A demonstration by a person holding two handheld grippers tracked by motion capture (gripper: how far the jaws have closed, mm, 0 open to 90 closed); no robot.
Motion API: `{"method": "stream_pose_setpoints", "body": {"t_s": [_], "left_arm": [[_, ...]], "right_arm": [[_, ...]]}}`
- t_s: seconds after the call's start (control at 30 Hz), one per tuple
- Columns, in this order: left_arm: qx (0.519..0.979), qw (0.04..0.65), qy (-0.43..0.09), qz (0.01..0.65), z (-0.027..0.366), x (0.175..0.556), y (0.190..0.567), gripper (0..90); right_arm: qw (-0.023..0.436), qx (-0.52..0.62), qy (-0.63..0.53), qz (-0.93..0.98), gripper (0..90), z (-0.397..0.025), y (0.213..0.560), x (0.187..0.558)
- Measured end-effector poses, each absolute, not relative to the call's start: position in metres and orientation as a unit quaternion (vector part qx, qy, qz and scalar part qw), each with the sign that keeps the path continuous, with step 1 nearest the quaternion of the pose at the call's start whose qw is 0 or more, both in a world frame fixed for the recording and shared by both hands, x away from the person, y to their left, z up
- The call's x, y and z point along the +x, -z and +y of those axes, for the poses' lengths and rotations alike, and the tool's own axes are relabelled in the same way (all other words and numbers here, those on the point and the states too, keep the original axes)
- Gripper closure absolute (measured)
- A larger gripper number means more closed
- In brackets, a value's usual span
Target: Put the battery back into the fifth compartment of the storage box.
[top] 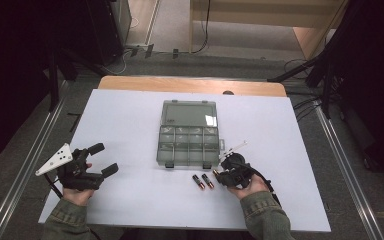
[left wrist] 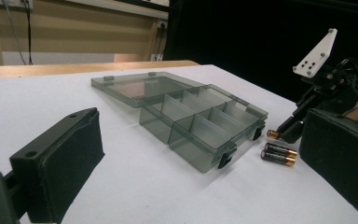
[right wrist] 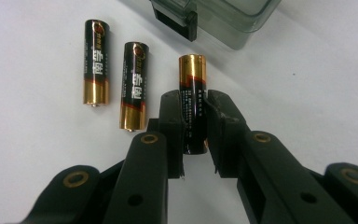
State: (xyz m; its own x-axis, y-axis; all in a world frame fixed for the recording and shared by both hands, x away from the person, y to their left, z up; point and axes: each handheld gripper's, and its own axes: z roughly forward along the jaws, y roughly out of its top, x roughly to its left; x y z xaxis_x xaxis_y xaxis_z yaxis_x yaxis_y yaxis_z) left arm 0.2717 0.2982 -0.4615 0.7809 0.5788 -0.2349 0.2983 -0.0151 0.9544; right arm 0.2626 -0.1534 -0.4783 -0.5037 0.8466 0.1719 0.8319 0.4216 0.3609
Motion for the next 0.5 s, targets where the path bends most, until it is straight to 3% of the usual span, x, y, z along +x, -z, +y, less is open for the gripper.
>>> {"method": "stream_pose_setpoints", "body": {"t_s": [0.5], "left_arm": [[0.706,0.627,-0.107,0.312,0.298,0.272,0.462,0.0]], "right_arm": [[-0.011,0.508,-0.232,0.830,78.0,-0.154,0.463,0.261]]}}
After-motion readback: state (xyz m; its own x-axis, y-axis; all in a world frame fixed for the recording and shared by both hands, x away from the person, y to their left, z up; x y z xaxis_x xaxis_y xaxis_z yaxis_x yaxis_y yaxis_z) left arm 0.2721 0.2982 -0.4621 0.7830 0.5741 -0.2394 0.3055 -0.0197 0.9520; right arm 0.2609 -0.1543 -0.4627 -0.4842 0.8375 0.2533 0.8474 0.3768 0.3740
